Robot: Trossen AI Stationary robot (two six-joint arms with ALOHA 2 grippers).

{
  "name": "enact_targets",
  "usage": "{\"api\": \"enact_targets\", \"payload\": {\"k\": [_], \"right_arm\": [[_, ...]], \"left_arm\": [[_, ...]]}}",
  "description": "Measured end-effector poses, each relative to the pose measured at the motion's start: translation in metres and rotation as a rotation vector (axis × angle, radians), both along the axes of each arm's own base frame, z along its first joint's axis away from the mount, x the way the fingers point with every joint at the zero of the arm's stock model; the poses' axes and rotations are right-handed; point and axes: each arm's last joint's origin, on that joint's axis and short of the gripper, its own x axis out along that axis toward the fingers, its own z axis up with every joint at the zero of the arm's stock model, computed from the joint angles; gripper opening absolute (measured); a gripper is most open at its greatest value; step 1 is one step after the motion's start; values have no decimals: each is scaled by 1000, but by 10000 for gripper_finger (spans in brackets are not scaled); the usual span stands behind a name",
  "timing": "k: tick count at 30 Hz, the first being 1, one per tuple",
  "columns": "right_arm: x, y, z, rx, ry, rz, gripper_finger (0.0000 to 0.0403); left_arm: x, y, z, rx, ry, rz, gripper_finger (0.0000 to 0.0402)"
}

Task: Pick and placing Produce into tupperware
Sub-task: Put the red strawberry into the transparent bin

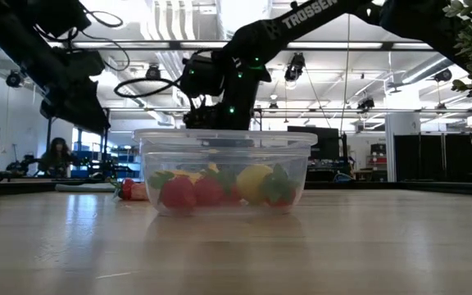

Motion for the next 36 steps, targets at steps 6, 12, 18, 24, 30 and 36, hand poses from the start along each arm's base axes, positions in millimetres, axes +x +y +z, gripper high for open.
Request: {"api": "enact_targets", "payload": {"k": [6,12,18,24,30,36], "right_arm": [[0,1,-8,10,-26,-19,264],[4,2,-8,1,-64,-36,262],[1,2,-8,15,-34,-60,240],[-1,2,-7,17,-16,-61,202],[0,2,-7,17,-18,-61,159],[0,2,-7,21,-22,-78,128]], "left_arm": [[7,1,-6,-8,43,-1,173],[11,2,-8,-12,68,-2,173],[12,2,-9,-14,80,-2,173],[12,2,-9,-14,77,-3,173],[12,2,-9,-13,73,-2,173],[12,2,-8,-16,69,-5,173]]}}
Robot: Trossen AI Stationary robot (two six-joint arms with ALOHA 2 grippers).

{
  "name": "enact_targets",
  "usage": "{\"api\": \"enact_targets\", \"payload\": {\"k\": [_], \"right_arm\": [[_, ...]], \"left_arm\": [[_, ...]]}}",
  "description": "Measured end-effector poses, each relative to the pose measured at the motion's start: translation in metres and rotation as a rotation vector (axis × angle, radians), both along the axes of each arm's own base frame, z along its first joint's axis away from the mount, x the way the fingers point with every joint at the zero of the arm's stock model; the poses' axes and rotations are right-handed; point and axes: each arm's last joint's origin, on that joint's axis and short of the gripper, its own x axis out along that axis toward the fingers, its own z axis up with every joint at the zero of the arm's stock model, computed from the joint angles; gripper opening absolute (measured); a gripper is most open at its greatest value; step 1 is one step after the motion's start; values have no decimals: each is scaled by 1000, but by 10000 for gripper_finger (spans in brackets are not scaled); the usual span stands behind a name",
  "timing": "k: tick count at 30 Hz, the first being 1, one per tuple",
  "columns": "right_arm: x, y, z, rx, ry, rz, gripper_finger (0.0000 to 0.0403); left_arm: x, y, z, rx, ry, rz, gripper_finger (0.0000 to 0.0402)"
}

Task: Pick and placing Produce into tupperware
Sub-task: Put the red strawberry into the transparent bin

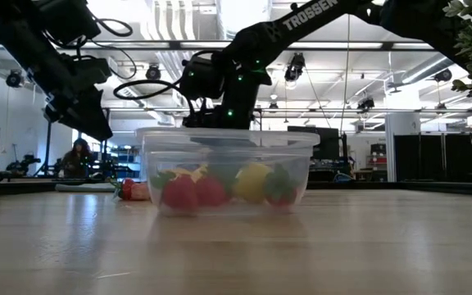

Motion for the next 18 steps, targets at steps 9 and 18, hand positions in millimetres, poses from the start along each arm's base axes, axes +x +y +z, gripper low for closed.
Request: {"api": "enact_targets", "payload": {"k": [9,18], "right_arm": [[4,-1,14,2,-17,-24,129],[-4,22,74,162,31,97,129]], "left_arm": [[1,0,1,-4,-11,-4,173],[2,0,2,-3,-30,-1,173]]}}
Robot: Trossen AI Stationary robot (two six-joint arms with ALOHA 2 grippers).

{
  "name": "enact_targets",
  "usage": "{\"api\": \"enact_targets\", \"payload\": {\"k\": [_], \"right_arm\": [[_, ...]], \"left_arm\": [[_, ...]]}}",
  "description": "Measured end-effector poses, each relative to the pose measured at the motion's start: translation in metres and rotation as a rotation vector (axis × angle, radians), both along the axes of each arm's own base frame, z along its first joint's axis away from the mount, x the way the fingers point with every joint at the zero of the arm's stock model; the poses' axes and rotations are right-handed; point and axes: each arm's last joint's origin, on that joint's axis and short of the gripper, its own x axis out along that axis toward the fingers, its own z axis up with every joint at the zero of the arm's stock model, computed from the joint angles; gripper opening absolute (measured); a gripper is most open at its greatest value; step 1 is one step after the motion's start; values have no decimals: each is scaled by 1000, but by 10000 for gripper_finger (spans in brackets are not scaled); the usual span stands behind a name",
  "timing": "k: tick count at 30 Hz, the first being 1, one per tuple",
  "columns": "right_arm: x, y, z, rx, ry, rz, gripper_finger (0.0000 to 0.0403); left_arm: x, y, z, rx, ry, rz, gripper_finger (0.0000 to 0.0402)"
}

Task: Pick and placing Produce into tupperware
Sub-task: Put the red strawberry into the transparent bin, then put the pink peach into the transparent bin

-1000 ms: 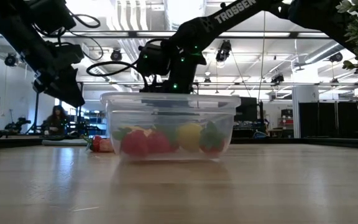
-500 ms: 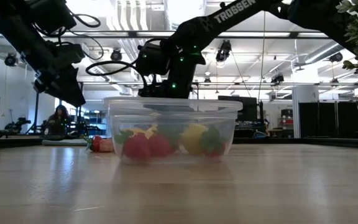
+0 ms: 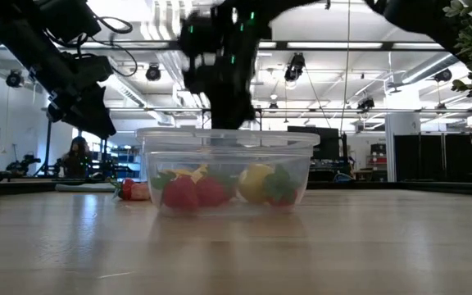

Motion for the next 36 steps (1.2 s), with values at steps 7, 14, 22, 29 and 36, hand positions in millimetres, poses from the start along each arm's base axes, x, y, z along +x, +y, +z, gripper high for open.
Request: {"api": "enact_targets", "payload": {"k": [7,14,22,29,36], "right_arm": [[-19,44,38,167,0,143,130],[-33,82,20,150,89,161,167],[-31,84,21,46,56,80,253],[-23,13,58,9,-189,-260,288],[-28,-63,65,25,-313,-464,290]], "left_arm": [[1,0,0,-2,-4,2,173],[2,0,1,0,-15,2,173],[2,0,0,-20,-18,-15,173],[2,-2,1,-53,-33,-47,173],[-1,-2,10,-27,-117,-51,173]]}}
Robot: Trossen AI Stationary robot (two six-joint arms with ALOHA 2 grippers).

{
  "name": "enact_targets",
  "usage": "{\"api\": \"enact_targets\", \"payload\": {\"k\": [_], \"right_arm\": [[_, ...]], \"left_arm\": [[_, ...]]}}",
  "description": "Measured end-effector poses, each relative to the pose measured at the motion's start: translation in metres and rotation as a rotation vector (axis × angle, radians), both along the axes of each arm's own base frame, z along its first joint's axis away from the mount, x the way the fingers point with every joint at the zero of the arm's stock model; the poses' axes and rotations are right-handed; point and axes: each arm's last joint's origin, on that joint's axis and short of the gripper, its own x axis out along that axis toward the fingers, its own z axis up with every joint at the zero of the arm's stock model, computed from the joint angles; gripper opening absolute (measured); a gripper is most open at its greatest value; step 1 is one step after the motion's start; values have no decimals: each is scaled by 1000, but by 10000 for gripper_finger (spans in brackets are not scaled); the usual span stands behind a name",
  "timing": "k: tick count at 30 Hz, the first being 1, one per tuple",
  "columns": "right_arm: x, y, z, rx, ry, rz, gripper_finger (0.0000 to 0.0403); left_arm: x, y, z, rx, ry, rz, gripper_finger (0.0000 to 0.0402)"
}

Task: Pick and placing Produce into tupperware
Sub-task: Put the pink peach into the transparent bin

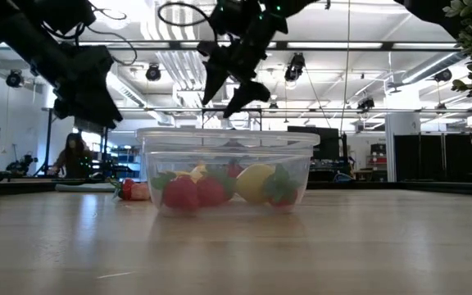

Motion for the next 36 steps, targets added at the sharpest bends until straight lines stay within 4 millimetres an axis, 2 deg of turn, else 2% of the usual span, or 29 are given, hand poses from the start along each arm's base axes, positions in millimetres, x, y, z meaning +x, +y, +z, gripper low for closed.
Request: {"api": "enact_targets", "payload": {"k": [3,6,10,13,17,20,23,31,36], "right_arm": [[-5,-8,3,28,-3,-17,289],[-12,-5,19,32,-42,-23,286],[-20,-1,36,48,-85,-69,286],[-30,1,51,55,-109,-124,285],[-47,11,76,29,-135,-202,281],[-60,22,84,-32,-81,-288,282],[-74,36,92,-63,-26,-339,283],[-87,66,97,-37,36,-380,279],[-91,77,99,-27,51,-391,281]], "left_arm": [[4,1,5,68,-43,-39,173],[10,3,10,125,-86,-69,173],[18,9,10,112,-80,-62,173],[27,21,6,85,-46,-77,173],[43,51,7,64,-3,-28,173],[54,81,8,28,44,63,173],[65,108,12,-51,56,69,173],[109,155,18,-58,128,44,173],[130,179,8,-166,257,68,173]]}}
